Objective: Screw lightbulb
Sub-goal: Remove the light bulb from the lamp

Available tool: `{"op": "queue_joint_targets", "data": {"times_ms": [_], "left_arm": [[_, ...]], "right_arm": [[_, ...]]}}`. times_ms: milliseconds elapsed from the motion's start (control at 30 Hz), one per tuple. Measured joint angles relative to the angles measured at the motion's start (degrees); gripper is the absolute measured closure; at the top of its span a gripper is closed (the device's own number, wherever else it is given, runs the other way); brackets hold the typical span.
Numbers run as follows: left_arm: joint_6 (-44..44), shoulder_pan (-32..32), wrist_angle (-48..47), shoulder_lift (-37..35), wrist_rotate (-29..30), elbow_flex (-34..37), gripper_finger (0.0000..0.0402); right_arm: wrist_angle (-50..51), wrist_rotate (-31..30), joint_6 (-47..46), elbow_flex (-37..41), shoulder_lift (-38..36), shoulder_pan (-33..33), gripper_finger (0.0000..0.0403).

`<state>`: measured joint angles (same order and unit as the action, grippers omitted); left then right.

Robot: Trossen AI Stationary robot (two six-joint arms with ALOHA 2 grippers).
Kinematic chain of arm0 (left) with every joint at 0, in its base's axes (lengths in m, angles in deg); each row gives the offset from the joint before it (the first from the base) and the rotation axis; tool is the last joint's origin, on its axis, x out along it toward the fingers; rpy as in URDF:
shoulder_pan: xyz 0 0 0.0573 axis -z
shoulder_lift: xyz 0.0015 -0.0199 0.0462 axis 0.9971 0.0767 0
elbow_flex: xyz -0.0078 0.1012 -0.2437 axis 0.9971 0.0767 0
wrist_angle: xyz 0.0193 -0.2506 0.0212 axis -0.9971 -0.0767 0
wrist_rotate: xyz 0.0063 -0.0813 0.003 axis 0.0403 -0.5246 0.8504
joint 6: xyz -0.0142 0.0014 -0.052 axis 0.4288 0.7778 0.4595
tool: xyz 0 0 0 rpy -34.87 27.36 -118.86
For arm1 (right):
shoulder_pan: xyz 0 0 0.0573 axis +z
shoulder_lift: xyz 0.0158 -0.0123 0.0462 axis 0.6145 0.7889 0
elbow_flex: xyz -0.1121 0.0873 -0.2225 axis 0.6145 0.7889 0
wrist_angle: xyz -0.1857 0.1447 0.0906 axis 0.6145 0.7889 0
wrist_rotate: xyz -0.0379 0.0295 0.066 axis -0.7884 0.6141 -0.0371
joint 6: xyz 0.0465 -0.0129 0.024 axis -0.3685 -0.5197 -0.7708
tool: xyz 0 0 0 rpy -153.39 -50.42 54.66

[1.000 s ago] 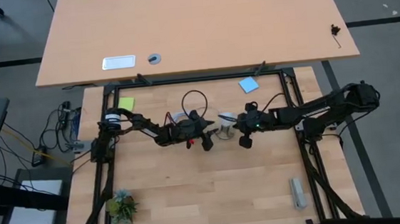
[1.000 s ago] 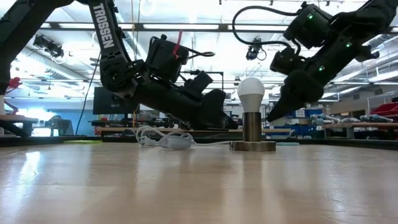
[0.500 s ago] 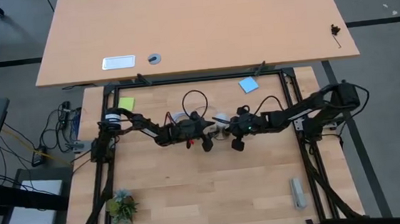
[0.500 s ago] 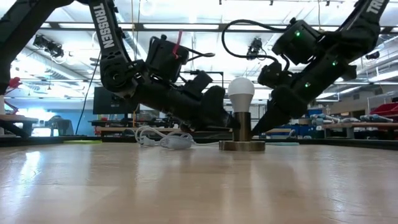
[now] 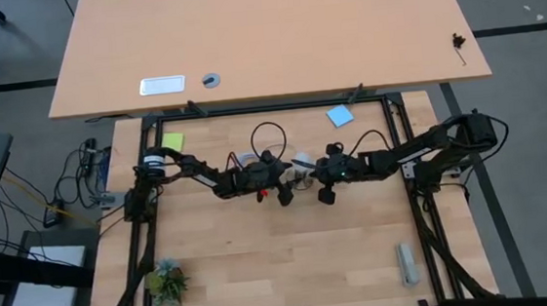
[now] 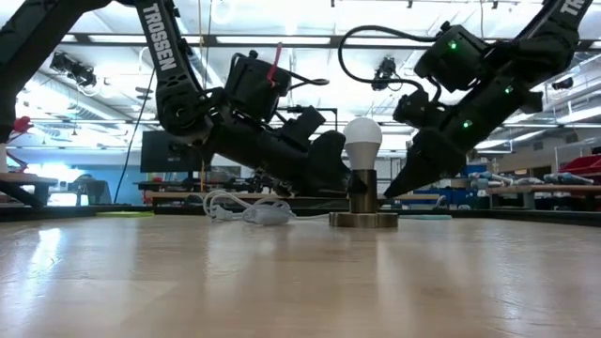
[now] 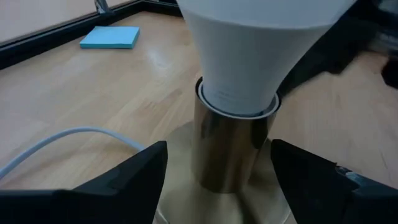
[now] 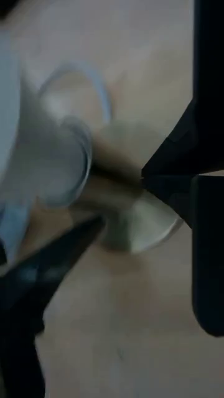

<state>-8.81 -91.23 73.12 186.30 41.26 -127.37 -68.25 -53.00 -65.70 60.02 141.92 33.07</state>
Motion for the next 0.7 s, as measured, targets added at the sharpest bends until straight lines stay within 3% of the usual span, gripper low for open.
{"op": "queue_joint_targets", "data": {"times_ms": [200, 533, 700], "left_arm": [[-0.04, 0.0, -0.34, 0.0, 0.46, 0.0, 0.0108], [-1.33, 0.02, -0.07, 0.0, 0.49, 0.02, 0.0108], [-1.58, 0.07, -0.75, 0.0, 0.9, 0.02, 0.0138]], "right_arm": [[-2.37, -1.72, -0.35, -0.02, -1.12, -0.95, 0.0398], [-10.09, 3.19, -0.81, -0.04, 3.6, -1.07, 0.0398], [-10.9, 3.26, -0.83, -0.02, 3.56, -1.03, 0.0398]]}}
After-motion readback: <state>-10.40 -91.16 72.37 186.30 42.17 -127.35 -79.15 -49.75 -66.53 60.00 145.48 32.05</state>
